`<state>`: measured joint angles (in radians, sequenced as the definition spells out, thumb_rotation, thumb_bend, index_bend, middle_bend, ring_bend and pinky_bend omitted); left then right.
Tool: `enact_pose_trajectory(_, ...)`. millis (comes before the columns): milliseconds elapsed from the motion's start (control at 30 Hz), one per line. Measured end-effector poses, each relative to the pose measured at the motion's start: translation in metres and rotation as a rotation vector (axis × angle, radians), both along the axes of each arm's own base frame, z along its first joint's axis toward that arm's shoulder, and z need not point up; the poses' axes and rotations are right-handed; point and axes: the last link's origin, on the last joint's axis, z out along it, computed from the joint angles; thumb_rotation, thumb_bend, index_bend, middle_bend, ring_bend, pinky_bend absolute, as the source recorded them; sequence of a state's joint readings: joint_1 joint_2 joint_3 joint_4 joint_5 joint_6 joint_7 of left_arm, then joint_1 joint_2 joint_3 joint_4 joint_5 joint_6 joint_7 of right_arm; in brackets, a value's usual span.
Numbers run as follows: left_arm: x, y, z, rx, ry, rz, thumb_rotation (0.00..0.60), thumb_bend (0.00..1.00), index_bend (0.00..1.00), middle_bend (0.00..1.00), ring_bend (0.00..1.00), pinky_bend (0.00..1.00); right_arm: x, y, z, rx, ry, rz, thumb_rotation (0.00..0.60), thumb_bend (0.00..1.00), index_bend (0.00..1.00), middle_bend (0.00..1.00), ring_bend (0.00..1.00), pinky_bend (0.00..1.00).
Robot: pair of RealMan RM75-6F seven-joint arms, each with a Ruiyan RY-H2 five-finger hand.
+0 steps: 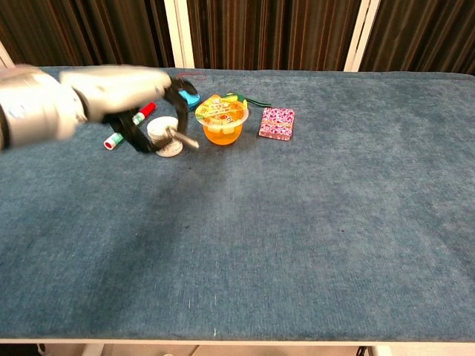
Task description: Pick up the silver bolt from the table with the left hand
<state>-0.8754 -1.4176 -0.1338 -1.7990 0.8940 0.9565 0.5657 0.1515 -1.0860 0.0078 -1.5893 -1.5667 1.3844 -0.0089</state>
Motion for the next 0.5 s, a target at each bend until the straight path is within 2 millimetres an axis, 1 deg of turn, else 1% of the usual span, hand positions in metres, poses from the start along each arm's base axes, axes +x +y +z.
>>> enact_pose_trajectory(133, 0.006, 0.005, 0.05, 0.058, -0.025, 0.006, 0.6, 0.56, 0.56, 0.07, 0.0, 0.08, 0.0, 0.0, 0.0, -0.003, -0.002, -0.001, 0.6, 0.46, 0.03, 0.08, 0.07, 0.12)
enact_pose_trajectory(233, 0.009, 0.006, 0.083, 0.082, -0.069, 0.026, 0.6, 0.55, 0.56, 0.07, 0.0, 0.08, 0.0, 0.001, 0.0, -0.003, -0.001, 0.0, 0.6, 0.46, 0.03, 0.08, 0.07, 0.12)
enact_pose_trajectory(333, 0.012, 0.004, 0.106, 0.075, -0.147, 0.062, 0.6, 0.55, 0.56, 0.08, 0.0, 0.08, 0.0, 0.001, 0.0, -0.003, 0.0, 0.0, 0.6, 0.46, 0.03, 0.08, 0.07, 0.12)
enact_pose_trajectory(500, 0.017, -0.002, 0.132, 0.01, -0.3, 0.118, 0.6, 0.56, 0.56, 0.08, 0.0, 0.09, 0.0, 0.001, 0.0, -0.003, 0.003, -0.001, 0.6, 0.46, 0.03, 0.08, 0.07, 0.12)
